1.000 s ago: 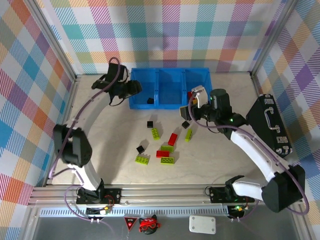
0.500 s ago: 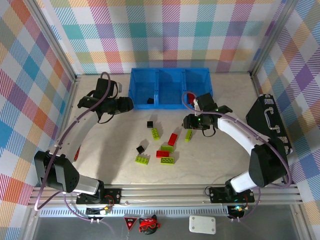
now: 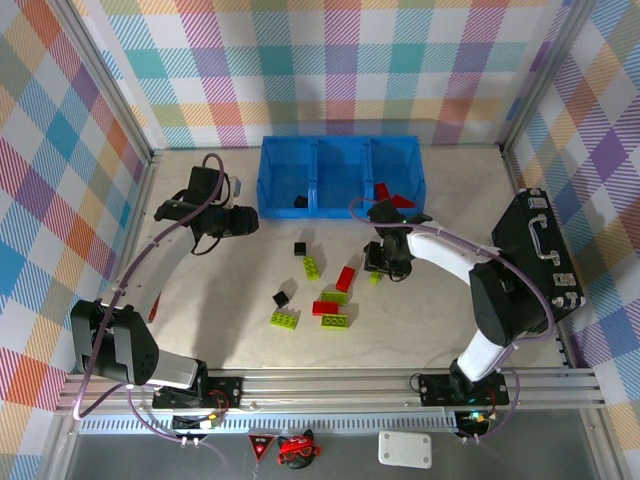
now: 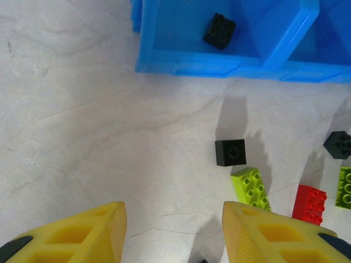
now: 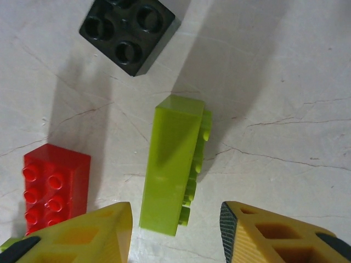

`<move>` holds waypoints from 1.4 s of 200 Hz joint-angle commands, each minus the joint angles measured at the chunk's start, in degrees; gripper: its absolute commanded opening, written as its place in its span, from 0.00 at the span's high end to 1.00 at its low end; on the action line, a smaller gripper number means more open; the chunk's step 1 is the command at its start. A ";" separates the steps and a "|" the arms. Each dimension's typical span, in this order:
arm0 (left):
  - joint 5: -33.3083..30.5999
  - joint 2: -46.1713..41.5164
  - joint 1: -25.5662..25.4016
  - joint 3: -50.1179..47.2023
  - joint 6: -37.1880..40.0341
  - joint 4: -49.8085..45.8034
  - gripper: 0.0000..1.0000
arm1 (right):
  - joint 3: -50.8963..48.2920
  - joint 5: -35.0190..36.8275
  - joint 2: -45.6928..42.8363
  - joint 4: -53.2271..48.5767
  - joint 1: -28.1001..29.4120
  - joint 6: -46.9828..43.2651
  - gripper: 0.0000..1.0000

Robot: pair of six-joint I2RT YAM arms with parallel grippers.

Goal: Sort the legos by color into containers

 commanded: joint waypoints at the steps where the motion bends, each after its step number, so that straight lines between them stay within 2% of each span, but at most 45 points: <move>1: -0.06 -0.47 1.05 -0.52 1.39 1.74 0.51 | 2.11 2.08 1.82 -0.78 0.74 3.16 0.53; 82: -0.43 -0.84 1.38 -0.88 1.26 1.88 0.51 | 3.46 1.97 5.58 0.94 1.63 2.78 0.65; 122: -0.18 -0.40 1.54 -0.79 1.26 1.96 0.51 | 3.85 2.65 4.36 -0.15 1.80 2.60 0.75; 165: 0.53 0.31 2.38 -0.52 1.00 2.31 0.51 | 6.99 3.34 1.16 -3.04 2.24 1.41 0.77; 215: 1.08 -0.70 3.18 -1.05 0.73 3.01 0.51 | 16.97 4.02 3.30 -4.91 2.23 -2.20 0.77; 280: 1.71 -1.64 3.18 -1.32 0.64 3.02 0.51 | 39.39 4.22 17.59 -8.06 1.24 -9.06 0.77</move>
